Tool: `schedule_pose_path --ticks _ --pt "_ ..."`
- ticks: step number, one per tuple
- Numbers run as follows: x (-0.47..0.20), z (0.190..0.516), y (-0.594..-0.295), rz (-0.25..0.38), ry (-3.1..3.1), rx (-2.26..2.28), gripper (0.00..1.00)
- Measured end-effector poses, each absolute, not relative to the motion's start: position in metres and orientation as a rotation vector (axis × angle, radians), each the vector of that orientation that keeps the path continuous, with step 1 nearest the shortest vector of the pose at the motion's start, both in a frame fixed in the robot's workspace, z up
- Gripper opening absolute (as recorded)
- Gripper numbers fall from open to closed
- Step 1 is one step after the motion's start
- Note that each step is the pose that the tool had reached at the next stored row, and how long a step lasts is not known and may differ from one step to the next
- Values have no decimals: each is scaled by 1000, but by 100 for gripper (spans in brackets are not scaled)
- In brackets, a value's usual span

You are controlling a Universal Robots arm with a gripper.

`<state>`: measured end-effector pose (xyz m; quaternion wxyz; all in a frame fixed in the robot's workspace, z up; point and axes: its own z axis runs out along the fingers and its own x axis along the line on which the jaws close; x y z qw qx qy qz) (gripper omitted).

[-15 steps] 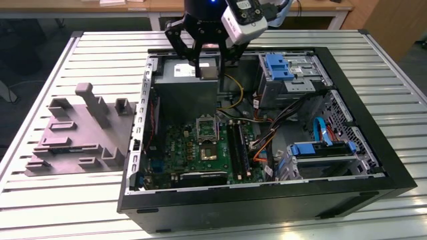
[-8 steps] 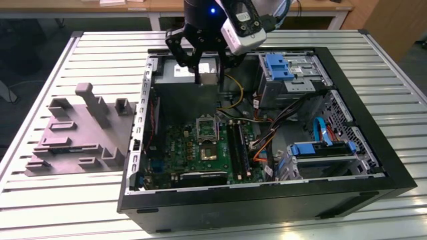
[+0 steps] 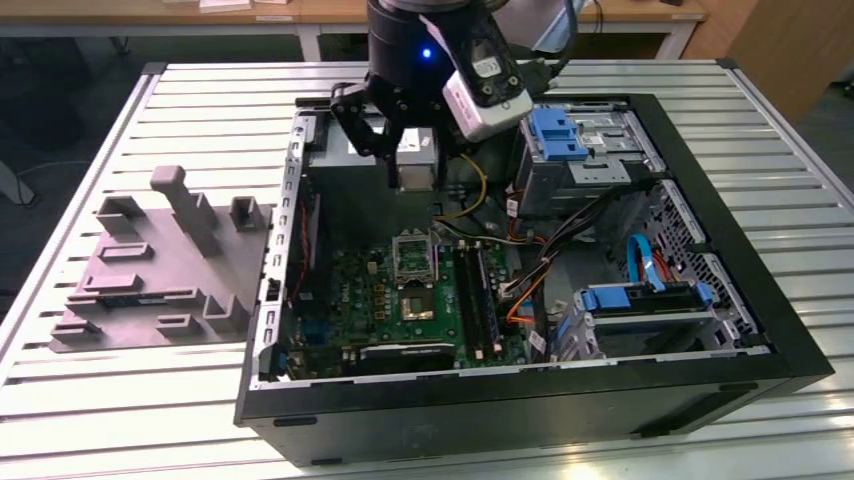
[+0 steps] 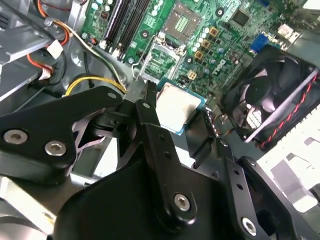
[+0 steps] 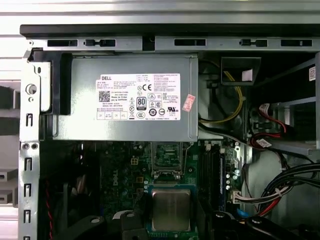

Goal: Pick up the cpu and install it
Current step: 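Place the cpu into insertion slot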

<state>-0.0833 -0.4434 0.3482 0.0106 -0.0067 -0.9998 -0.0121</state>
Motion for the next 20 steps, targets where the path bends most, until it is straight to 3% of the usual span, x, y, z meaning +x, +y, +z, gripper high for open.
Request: schedule_pose_path --ticks 20 --pt "-83 316 -459 -37 -3120 -20 47"
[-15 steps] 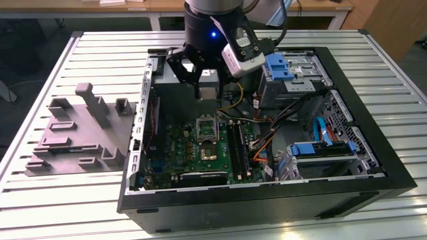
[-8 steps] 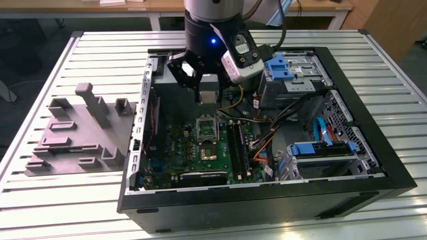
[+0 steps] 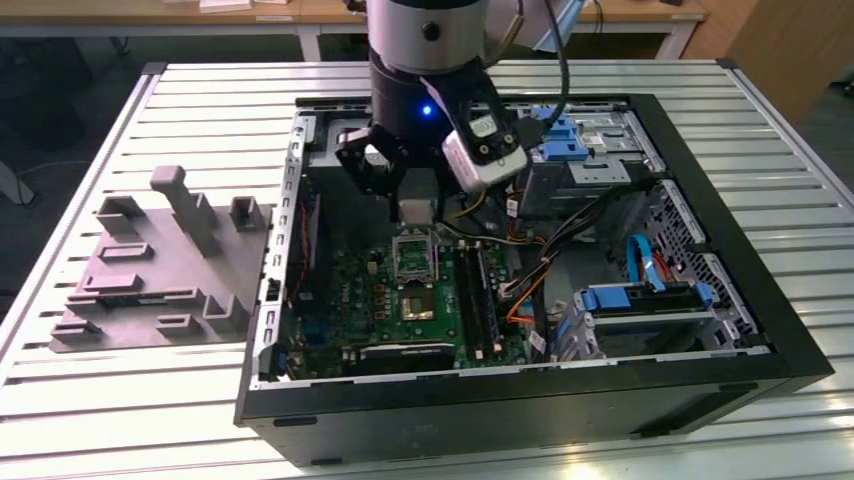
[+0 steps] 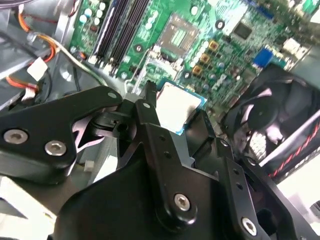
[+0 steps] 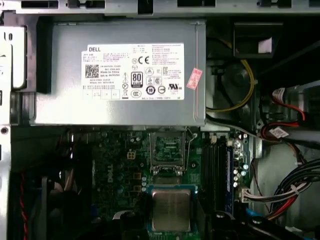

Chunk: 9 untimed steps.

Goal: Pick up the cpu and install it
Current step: 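Place the cpu into insertion slot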

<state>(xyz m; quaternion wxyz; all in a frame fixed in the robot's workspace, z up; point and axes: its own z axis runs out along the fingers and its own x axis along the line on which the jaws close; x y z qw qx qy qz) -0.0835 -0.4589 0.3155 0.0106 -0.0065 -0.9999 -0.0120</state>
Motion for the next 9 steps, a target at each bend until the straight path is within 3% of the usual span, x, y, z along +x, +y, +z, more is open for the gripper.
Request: schedule_pose_path --ticks 9 --pt "-83 300 -465 -37 -3120 -20 47"
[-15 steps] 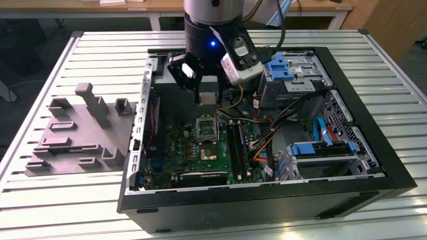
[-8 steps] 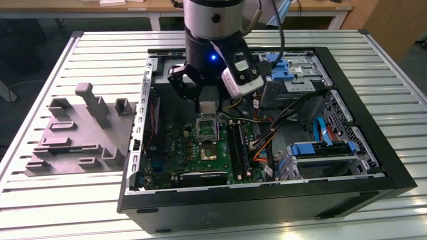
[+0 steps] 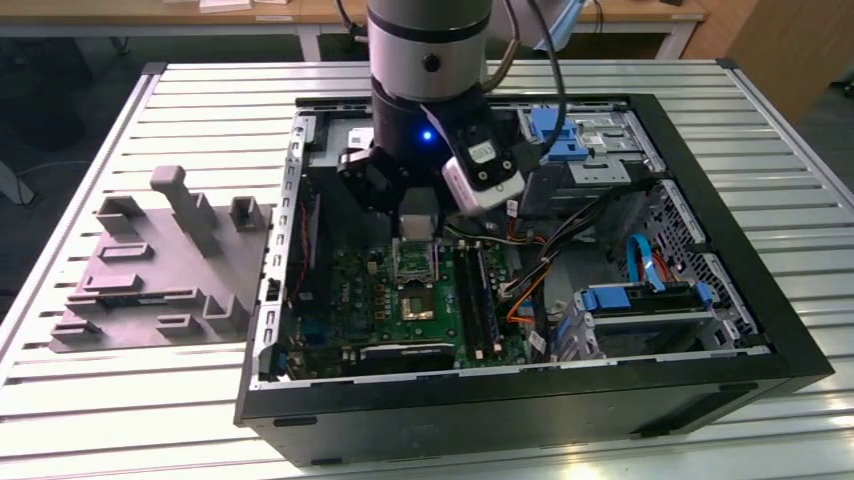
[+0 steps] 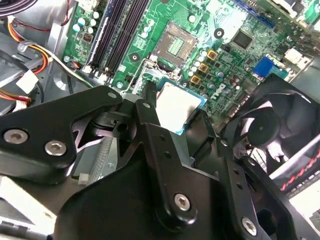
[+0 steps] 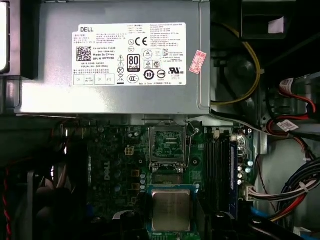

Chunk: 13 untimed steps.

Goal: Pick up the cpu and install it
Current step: 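Place the cpu into insertion slot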

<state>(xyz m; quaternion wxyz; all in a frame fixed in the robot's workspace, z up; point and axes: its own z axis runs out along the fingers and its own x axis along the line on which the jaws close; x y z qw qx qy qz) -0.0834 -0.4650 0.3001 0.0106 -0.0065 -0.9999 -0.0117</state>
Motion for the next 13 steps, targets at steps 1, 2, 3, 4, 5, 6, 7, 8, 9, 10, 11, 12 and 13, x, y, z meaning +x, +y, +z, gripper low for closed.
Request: schedule_pose_path --ticks 1,2,3,4,5,6,7,8,9,10,11,12,13 --pt "-83 298 -465 -37 -3120 -20 47" --pt "-83 296 -465 -36 -3120 -20 47" --pt "-83 295 -465 -37 -3120 -20 47" --pt "-83 293 -465 -37 -3120 -20 47" --pt "-83 291 -465 -37 -3120 -20 47" --pt "-83 289 -465 -37 -3120 -20 47" --pt "-83 287 -465 -37 -3120 -20 47" --pt "-83 285 -465 -36 -3120 -20 47" --pt "-83 284 -466 -37 -3120 -20 47" --pt "-83 282 -467 -36 -3120 -20 47" --pt "-83 280 -469 -36 -3120 -20 47" --pt "-83 278 -471 -37 -3120 -20 47" --pt "-83 276 -472 -37 -3120 -20 47"
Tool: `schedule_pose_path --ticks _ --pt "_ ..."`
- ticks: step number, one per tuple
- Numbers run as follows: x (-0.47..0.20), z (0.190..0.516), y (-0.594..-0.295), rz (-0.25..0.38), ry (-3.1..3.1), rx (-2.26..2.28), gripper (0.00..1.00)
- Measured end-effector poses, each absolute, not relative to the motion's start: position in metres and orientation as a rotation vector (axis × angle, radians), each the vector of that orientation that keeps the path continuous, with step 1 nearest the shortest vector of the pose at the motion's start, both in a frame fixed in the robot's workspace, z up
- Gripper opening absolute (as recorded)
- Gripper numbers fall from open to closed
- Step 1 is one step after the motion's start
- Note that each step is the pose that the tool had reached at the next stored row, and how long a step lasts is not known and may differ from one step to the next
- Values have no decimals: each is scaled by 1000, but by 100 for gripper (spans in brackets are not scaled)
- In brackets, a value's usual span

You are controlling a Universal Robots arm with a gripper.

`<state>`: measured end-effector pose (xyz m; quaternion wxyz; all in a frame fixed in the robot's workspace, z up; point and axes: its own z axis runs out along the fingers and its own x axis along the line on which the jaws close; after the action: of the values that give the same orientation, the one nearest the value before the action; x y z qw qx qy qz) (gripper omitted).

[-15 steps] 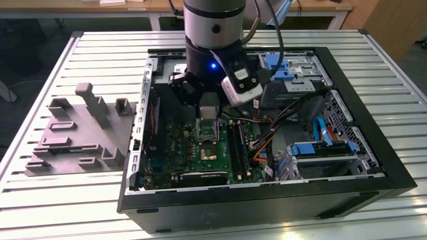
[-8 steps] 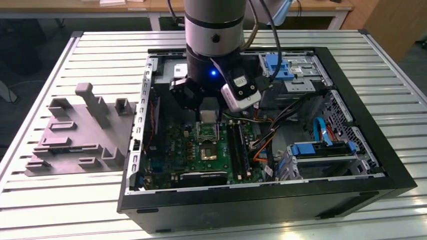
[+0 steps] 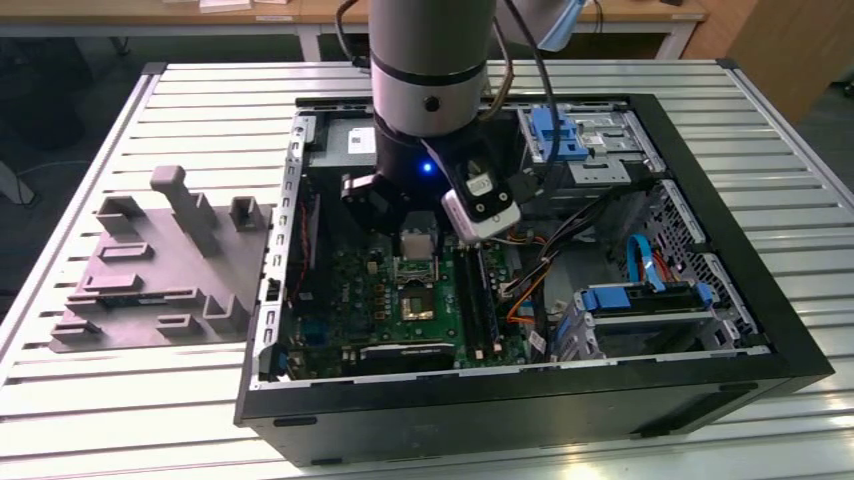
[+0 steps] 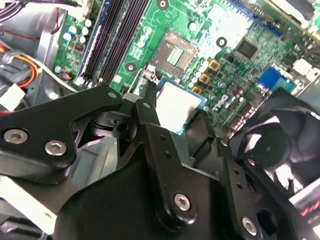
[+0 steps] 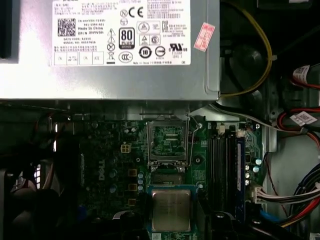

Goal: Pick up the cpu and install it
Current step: 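Place the cpu into insertion slot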

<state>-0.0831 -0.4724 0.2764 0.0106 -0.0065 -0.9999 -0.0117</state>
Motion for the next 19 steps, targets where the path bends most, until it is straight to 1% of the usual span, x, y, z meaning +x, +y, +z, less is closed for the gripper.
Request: schedule_pose_path --ticks 5,10,19 --pt "-83 269 -477 -33 -3120 -20 47" --pt "-83 265 -477 14 -3121 -21 47" --pt "-83 249 -477 14 -3121 -17 47"
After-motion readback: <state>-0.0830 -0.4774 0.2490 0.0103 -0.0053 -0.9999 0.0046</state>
